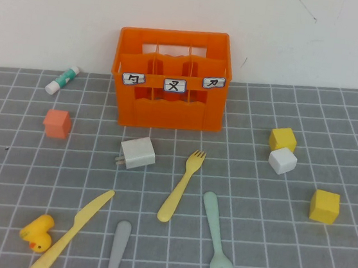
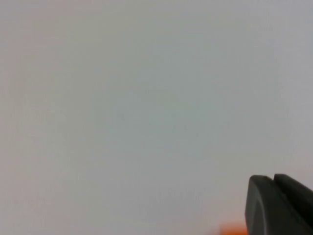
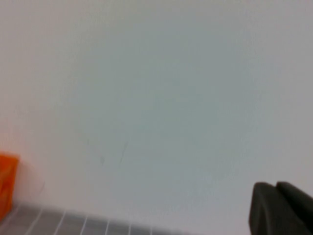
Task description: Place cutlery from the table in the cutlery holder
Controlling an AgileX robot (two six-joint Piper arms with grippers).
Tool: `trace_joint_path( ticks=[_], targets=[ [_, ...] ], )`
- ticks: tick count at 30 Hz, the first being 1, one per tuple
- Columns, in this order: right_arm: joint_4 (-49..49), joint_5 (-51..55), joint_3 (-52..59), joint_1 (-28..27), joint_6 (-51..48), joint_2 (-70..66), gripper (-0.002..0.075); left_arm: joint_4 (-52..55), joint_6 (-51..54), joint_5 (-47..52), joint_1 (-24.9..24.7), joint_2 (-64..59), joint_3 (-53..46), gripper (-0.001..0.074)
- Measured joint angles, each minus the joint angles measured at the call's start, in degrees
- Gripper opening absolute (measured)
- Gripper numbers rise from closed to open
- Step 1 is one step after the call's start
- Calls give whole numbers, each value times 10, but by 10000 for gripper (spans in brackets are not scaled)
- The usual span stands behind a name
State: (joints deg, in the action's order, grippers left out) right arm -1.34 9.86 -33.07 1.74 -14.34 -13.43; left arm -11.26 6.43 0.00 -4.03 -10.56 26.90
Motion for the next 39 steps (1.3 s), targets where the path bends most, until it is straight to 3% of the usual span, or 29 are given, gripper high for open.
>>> trace_joint_path(
  ticks=[4,8,14,20,24,27,32,39],
  targets=[
    [0,132,0,0,-2,-77,-3,-19,-7,173,0,-81,0,-1],
    [5,241,0,0,-16,-161,-3,-79,-12,284,0,-175,0,-1],
    [13,315,0,0,-58,-283,-3,-215,27,336,0,-313,0,-1],
    [62,323,0,0,-88,-359,-3,-404,199,347,0,-435,12,-1],
    [103,306,0,0,-131,-372,-3,-440,255,405,-1,-507,59,-1],
    [119,297,0,0,-146,-372,-3,-407,238,438,-29,-554,108,-1],
    [124,290,0,0,-153,-372,-3,-253,117,437,-129,-606,176,-1],
    [125,289,0,0,-167,-372,-3,24,-201,378,-255,-662,199,3]
  ],
)
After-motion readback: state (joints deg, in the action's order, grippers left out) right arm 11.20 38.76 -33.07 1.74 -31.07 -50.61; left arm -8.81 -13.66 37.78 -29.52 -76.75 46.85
